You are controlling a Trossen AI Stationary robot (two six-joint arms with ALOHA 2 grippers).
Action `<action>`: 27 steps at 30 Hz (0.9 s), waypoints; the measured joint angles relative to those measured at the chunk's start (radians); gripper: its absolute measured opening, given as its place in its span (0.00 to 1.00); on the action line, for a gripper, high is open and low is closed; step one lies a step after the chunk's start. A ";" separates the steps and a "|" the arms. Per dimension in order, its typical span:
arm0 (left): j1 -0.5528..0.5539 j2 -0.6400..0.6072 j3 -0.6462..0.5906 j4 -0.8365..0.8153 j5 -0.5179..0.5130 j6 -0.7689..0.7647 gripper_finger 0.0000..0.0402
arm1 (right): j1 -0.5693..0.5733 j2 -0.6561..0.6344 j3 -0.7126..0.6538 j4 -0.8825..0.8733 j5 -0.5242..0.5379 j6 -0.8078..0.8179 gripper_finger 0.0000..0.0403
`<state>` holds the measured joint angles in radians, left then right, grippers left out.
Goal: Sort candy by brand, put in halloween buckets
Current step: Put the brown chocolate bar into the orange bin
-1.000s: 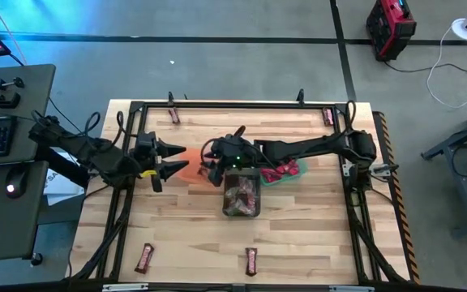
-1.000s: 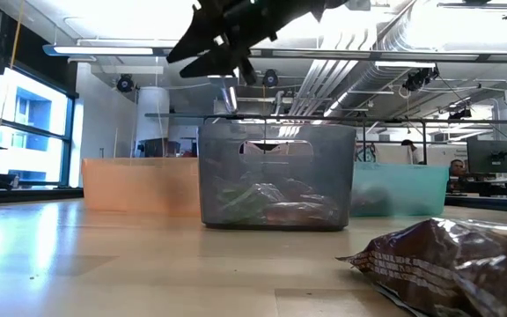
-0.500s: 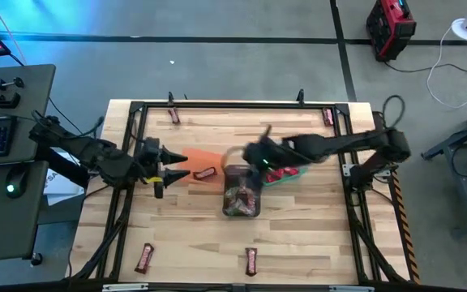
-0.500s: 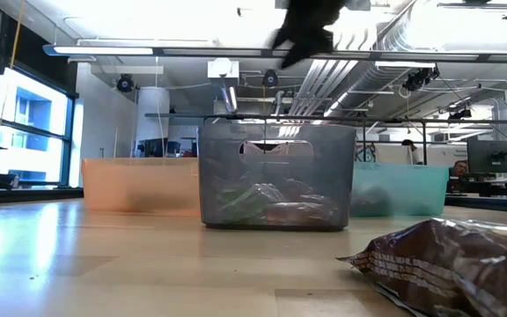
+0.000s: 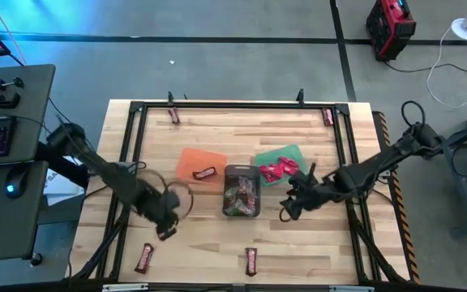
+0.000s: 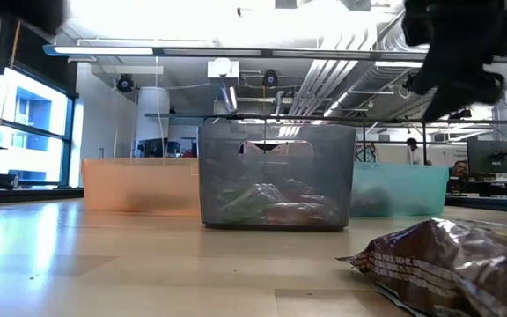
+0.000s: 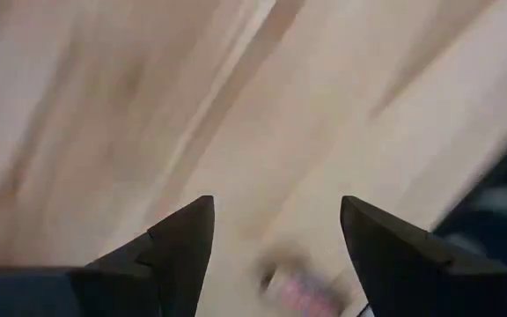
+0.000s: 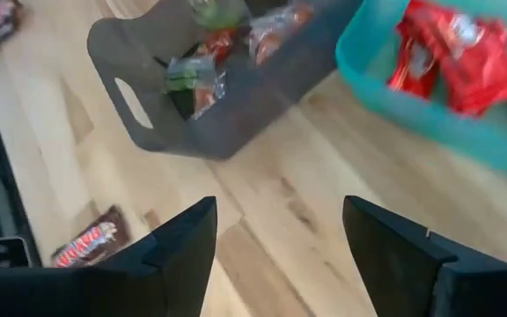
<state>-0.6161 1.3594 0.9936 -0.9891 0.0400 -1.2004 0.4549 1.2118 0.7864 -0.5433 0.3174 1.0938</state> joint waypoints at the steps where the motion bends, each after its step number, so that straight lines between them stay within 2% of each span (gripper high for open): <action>1: -0.024 0.038 0.000 -0.038 0.039 -0.050 0.59 | 0.015 0.000 -0.023 0.034 0.011 0.027 0.59; 4: -0.106 0.128 0.000 -0.057 0.115 -0.170 0.59 | 0.033 0.003 -0.076 0.150 0.024 0.058 0.59; 10: -0.233 0.239 0.000 0.105 0.225 -0.328 0.59 | 0.023 0.004 -0.107 0.224 0.023 0.051 0.59; 15: -0.283 0.254 0.000 0.068 0.219 -0.493 0.59 | 0.013 0.004 -0.107 0.223 0.022 0.032 0.59; 20: -0.292 0.263 -0.001 0.094 0.209 -0.552 0.59 | 0.010 0.004 -0.107 0.227 0.021 0.005 0.59; 27: -0.303 0.274 -0.125 0.288 0.212 -0.648 0.59 | 0.010 0.004 -0.107 0.230 0.021 0.005 0.59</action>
<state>-0.9196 1.6334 0.8690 -0.7007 0.2515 -1.8480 0.4644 1.2156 0.6792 -0.3135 0.3382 1.0992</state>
